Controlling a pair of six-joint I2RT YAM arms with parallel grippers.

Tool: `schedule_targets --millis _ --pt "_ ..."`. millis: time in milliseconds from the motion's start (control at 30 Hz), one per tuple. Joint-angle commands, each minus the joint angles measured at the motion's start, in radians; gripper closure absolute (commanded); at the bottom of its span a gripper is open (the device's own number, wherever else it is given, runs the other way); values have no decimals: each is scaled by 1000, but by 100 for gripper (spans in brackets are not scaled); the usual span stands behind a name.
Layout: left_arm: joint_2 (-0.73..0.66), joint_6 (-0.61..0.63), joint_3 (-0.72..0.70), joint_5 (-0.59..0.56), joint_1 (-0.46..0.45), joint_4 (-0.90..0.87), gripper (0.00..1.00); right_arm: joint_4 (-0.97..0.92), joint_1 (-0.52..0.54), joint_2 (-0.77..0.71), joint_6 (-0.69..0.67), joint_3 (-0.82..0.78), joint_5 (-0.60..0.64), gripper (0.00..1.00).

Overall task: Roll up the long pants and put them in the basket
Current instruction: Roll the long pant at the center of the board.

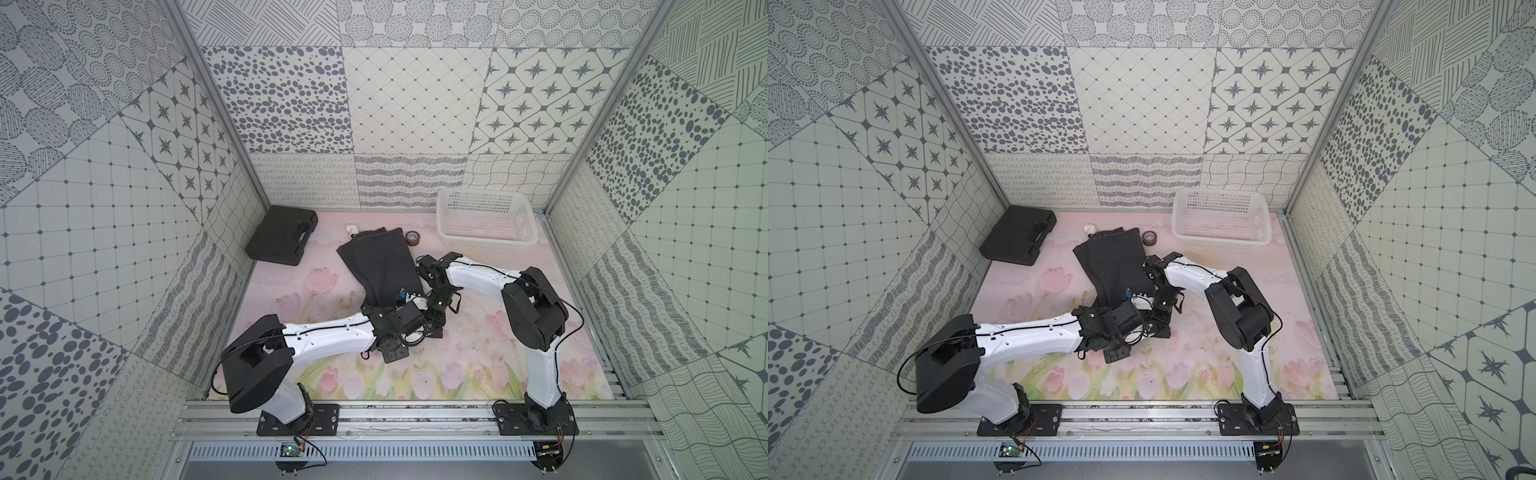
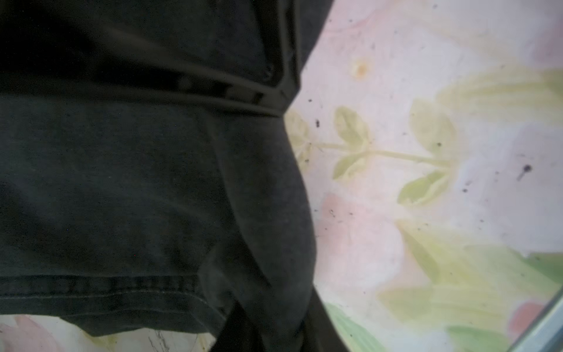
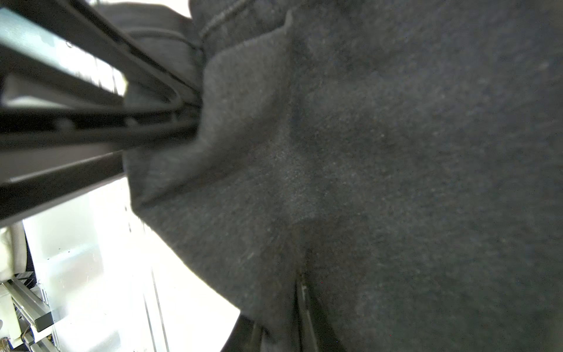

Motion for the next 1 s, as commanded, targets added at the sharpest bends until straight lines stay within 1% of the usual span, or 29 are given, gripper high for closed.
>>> schedule_targets --millis 0,33,100,167,233,267,300,367,433,533,633,700,800,867,967 --pt "24 -10 47 50 43 76 100 -23 -38 -74 25 18 -65 77" --pt "22 -44 66 82 54 37 100 10 -59 -88 79 26 -49 68" --pt "-1 -127 90 177 84 -17 100 42 -110 -111 166 53 -65 63" --pt "-50 -226 78 276 121 -8 100 103 -180 -145 295 67 -94 58" --pt "-88 -328 37 369 174 34 100 165 -249 -191 426 55 -118 58" --pt "-91 -405 25 421 209 41 100 209 -278 -225 501 33 -101 58" --pt "-81 -472 17 471 251 39 100 233 -304 -261 546 7 -109 58" --pt "-41 -571 4 534 314 34 100 280 -339 -338 606 -62 -141 58" --pt "10 -631 -11 585 368 40 100 299 -347 -414 618 -127 -205 60" --pt "81 -662 -12 646 425 64 100 333 -331 -492 626 -214 -361 63" --pt "117 -664 10 683 466 82 100 381 -285 -540 634 -302 -479 65" --pt "134 -651 27 707 487 80 100 405 -246 -542 628 -350 -520 68" --pt "159 -621 52 726 502 59 100 471 -185 -482 659 -380 -543 71" --pt "175 -604 67 733 506 49 100 527 -149 -411 694 -379 -519 74" --pt "189 -589 82 732 511 41 100 616 -139 -283 780 -360 -465 80"
